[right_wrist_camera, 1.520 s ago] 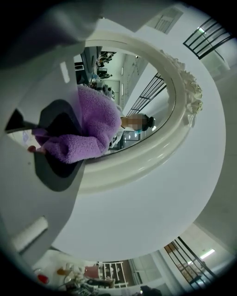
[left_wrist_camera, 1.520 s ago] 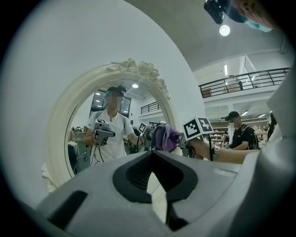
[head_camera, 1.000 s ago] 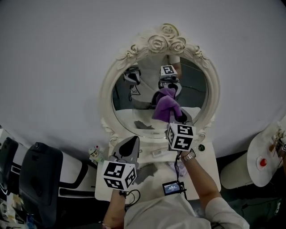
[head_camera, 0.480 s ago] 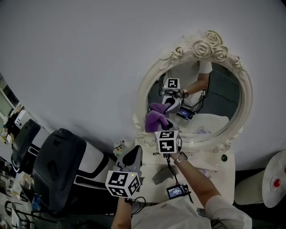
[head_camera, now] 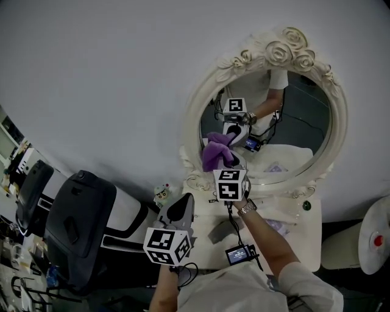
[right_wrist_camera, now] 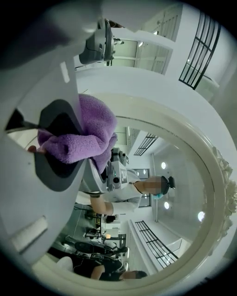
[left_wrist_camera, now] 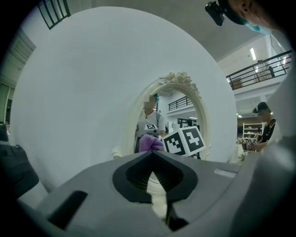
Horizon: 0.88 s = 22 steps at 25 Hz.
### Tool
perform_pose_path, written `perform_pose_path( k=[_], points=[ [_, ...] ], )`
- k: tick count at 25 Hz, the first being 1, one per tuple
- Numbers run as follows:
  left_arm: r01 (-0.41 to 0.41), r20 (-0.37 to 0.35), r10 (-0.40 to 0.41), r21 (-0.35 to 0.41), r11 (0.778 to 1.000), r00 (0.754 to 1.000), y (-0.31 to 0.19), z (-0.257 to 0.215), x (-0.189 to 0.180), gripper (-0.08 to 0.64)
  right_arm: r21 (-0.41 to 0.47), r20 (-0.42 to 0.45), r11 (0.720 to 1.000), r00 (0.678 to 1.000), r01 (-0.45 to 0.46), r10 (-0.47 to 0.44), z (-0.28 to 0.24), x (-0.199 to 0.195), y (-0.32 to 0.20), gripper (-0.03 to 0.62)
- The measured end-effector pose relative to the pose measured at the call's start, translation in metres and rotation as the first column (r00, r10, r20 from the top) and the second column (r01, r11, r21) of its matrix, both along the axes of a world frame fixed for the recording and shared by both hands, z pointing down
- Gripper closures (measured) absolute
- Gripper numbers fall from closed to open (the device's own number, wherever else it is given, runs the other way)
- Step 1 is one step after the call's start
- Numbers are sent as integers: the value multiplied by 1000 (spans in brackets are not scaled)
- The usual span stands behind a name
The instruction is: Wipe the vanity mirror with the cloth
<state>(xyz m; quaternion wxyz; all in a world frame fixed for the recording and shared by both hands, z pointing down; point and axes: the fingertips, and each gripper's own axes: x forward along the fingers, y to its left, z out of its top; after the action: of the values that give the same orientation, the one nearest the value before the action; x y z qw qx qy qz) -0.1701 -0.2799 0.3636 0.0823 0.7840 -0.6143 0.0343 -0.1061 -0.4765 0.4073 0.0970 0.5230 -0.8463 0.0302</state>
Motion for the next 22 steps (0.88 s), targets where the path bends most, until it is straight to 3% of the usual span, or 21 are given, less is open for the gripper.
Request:
perform_pose_path(
  k=[6, 13, 22],
  points=[
    [-155, -11, 155, 5, 988, 988, -21, 1, 52, 557, 15, -24, 993, 992, -121, 121, -2, 77, -3, 526],
    [-322, -24, 322, 10, 947, 946, -34, 3, 122, 557, 4, -32, 952, 951, -306, 306, 0, 189, -6, 526],
    [-392, -25, 392, 13, 920, 919, -43, 3, 170, 557, 3, -33, 894, 894, -447, 447, 0, 288, -9, 525]
  ],
)
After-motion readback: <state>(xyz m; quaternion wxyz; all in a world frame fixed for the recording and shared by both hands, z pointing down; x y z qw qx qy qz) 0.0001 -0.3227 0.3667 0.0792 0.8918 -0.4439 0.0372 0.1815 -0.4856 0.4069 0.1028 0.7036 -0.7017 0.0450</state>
